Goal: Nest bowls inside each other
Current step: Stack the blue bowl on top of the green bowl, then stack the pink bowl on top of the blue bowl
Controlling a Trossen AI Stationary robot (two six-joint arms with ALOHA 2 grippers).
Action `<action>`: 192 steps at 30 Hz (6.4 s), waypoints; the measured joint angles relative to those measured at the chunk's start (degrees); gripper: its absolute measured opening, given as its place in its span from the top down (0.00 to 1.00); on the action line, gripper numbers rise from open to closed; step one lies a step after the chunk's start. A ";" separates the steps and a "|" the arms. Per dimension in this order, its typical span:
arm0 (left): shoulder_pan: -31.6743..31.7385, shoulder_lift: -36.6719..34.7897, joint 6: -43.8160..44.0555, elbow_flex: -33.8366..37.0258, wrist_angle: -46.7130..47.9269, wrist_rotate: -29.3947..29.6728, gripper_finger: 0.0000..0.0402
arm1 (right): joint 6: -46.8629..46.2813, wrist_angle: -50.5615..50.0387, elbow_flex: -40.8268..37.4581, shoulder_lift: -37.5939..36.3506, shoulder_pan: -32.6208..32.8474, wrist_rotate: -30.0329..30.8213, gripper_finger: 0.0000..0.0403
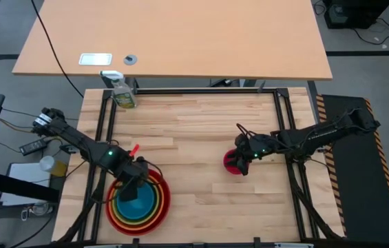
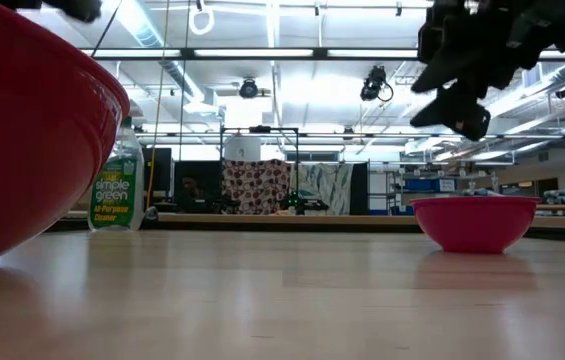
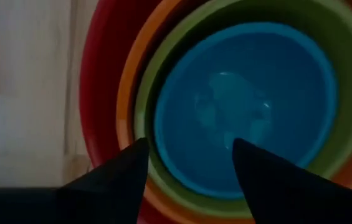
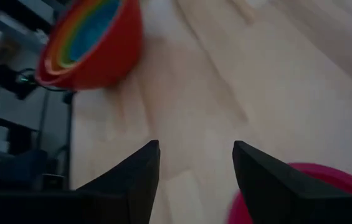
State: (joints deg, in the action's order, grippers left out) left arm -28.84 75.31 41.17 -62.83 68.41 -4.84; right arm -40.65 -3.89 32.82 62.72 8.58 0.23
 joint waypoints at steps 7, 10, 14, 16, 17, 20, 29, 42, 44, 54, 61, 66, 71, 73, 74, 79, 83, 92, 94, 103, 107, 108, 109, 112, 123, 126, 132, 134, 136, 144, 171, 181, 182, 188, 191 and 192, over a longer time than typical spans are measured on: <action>2.10 0.00 -2.80 -9.96 6.18 -0.26 0.42 | 4.90 -9.37 0.96 0.02 -5.50 -2.69 0.47; 5.49 0.30 -3.07 -11.63 4.89 -0.13 0.45 | 7.72 -13.58 1.20 0.02 -7.62 -2.62 0.46; 9.74 1.98 -4.88 -11.33 3.77 -0.34 0.48 | 10.64 -16.99 1.20 0.02 -9.74 -2.91 0.44; 11.51 3.21 -5.87 -11.34 2.05 -0.76 0.50 | 10.99 -18.72 1.20 0.02 -10.56 -3.23 0.42; 12.26 3.91 -6.28 -11.36 0.99 -1.11 0.50 | 11.12 -18.95 1.20 0.02 -10.97 -3.41 0.42; 14.43 6.06 -8.09 -11.38 -2.45 -2.66 0.51 | 11.95 -20.04 1.20 0.02 -12.07 -3.57 0.38; 21.43 7.91 -14.41 -11.38 -6.17 -3.38 0.52 | 16.04 -20.84 1.20 0.08 -15.15 -3.51 0.29; 30.34 7.91 -20.99 -11.38 -7.37 -3.61 0.52 | 18.79 -23.74 1.20 10.47 -17.19 -7.74 0.41; 30.36 7.91 -21.03 -11.36 -7.38 -3.61 0.52 | 18.79 -23.90 1.20 11.41 -16.92 -7.79 0.43; 29.96 7.91 -20.71 -10.60 -10.02 -4.42 0.52 | 18.17 -24.02 1.20 14.08 -16.81 -7.94 0.59; 29.18 7.95 -23.78 -9.87 -13.69 -9.80 0.52 | 16.37 -24.16 1.20 14.21 -16.81 -7.59 0.66; 28.56 6.24 -23.69 -9.90 -24.36 -9.60 0.52 | 15.94 -23.61 1.20 14.21 -16.81 -7.55 0.72; 27.91 4.85 -24.78 -9.86 -29.38 -7.90 0.52 | 15.77 -23.64 1.20 14.19 -16.81 -8.05 0.77; 27.54 4.24 -25.40 -9.91 -29.76 -6.31 0.52 | 15.81 -23.77 1.20 14.19 -16.81 -8.32 0.79; 27.21 3.80 -25.85 -9.91 -29.07 -5.46 0.52 | 15.82 -23.88 1.20 14.19 -16.81 -8.69 0.80; 25.61 1.70 -26.57 -9.81 -25.28 -0.52 0.52 | 15.90 -23.59 1.20 14.16 -16.81 -8.94 0.84; 23.46 0.69 -25.90 -9.80 -21.58 0.78 0.52 | 15.79 -23.11 1.20 14.14 -16.81 -9.09 0.88; 18.82 -6.21 -16.20 3.47 -24.59 1.06 0.52 | 15.35 -21.89 1.26 14.10 -16.81 -9.67 0.96; 18.82 -8.91 -12.26 7.03 -27.64 3.05 0.52 | 14.98 -21.76 1.25 14.10 -16.81 -9.74 0.96; 17.09 -23.29 1.54 16.33 -36.90 18.77 0.52 | 13.43 -19.21 3.15 14.16 -15.79 -11.89 0.96; 16.70 -28.28 4.82 19.42 -38.96 20.56 0.52 | 13.59 -18.57 6.44 14.44 -15.76 -11.86 0.96; 16.70 -29.27 5.36 19.97 -39.37 20.59 0.52 | 13.65 -18.48 7.53 14.86 -15.78 -11.83 0.96; 16.70 -30.11 5.83 20.36 -39.54 20.63 0.52 | 13.86 -18.56 8.70 15.36 -15.78 -11.83 0.96; 16.70 -32.10 7.16 21.11 -39.51 20.58 0.52 | 14.27 -18.88 12.99 18.42 -15.15 -11.86 0.95; 16.70 -35.19 13.67 21.21 -26.52 6.29 0.52 | 15.99 -19.23 35.72 31.73 -11.77 -15.73 0.95; 16.70 -35.28 14.83 21.21 -22.83 2.09 0.52 | 16.94 -19.15 41.48 35.18 -11.50 -17.15 0.95; 16.70 -35.15 13.37 19.66 -15.59 1.81 0.52 | 18.77 -19.70 52.52 43.26 -10.75 -18.24 0.95; 16.70 -35.16 12.20 18.25 -11.83 3.55 0.52 | 18.84 -19.84 56.30 46.37 -10.48 -18.76 0.95; 16.70 -35.21 10.81 16.09 -9.07 5.61 0.52 | 18.98 -20.13 60.37 49.38 -10.27 -19.62 0.95; 16.72 -34.86 0.71 7.32 -1.80 9.04 0.52 | 19.45 -20.17 77.15 60.91 -9.49 -21.87 0.95; 16.72 -33.26 -7.43 -6.26 -9.30 19.15 0.52 | 26.38 -17.99 101.02 81.64 -2.31 -17.94 0.94; 11.87 -27.13 10.71 -6.14 -0.82 13.56 0.52 | 29.82 -18.30 101.00 81.59 -1.57 -13.76 0.94; 10.58 -25.86 14.16 -6.14 0.14 13.08 0.52 | 29.76 -19.61 101.00 81.59 -1.62 -12.62 0.94; 2.11 -18.71 28.96 -6.14 0.24 10.87 0.52 | 26.91 -26.54 101.00 81.59 -2.25 -9.90 0.94; -1.79 -15.52 32.25 -6.14 1.50 10.69 0.52 | 25.99 -27.55 101.00 81.59 -2.49 -9.88 0.94; -3.23 -14.87 33.28 -6.11 1.61 10.70 0.52 | 25.93 -27.34 101.00 81.59 -2.59 -9.86 0.94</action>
State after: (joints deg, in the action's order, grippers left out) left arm -32.07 60.44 74.45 -68.95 70.02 5.86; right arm -14.72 -31.23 133.82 144.31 5.99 -9.63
